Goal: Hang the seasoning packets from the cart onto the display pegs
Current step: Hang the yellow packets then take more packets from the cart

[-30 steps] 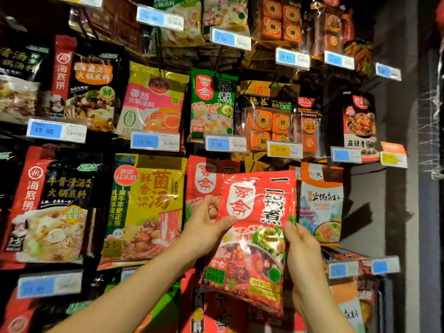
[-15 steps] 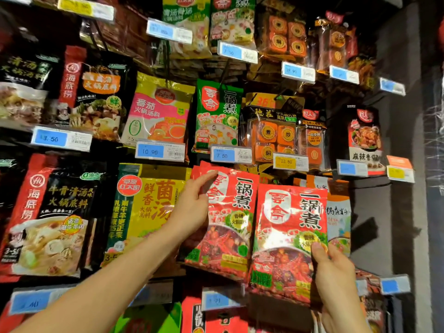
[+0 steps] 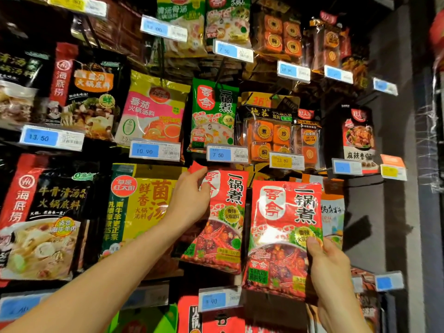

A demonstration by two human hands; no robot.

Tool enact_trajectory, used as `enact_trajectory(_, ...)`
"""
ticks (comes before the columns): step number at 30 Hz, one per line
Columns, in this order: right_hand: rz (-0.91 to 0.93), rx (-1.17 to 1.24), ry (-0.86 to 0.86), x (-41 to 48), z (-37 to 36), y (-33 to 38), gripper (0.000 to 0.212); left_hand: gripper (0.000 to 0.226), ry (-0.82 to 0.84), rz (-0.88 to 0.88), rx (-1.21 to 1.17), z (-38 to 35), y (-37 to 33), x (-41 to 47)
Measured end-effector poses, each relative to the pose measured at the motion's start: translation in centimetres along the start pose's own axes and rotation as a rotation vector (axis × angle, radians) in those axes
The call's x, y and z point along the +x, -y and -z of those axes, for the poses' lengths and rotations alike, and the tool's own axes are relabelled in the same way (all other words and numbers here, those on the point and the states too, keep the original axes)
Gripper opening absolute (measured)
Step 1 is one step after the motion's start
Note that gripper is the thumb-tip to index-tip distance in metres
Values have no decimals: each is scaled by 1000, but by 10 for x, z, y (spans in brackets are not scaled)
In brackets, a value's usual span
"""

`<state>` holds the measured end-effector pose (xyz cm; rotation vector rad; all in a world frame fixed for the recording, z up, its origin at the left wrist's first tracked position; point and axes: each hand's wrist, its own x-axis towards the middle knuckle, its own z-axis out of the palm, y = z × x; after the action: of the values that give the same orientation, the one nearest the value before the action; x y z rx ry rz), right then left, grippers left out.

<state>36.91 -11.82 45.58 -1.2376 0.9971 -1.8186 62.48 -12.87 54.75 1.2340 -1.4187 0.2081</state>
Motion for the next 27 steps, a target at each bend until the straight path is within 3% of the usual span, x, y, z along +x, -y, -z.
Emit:
enact_trajectory(7, 20, -4, -60, 1, 0, -1, 17, 52, 20, 18, 219, -8, 8, 12)
enact_trajectory(11, 40, -7, -41, 2, -9, -4, 21, 55, 64, -50, 545, -16, 11, 11)
enact_trajectory(14, 58, -49, 10, 6, -25, -11, 26, 37, 79, -150, 753, -1, 4, 8)
enact_trajectory(17, 72, -80, 99, 8, -50, -12, 26, 16, -9, -218, 805, 27, -8, 9)
enact_trajectory(20, 83, -98, 171, 11, -77, -14, 28, 27, -159, -393, 528, 46, -16, 14)
enact_trajectory(22, 81, -77, 196, 13, -93, -12, 25, 40, -151, -486, 393, 52, -19, 23)
enact_trajectory(25, 63, -61, 225, 12, -110, -3, 25, 71, -61, -546, 561, 58, -22, 46)
enact_trajectory(27, 40, -53, 231, 12, -116, 0, 21, 73, -20, -576, 705, 59, -23, 58)
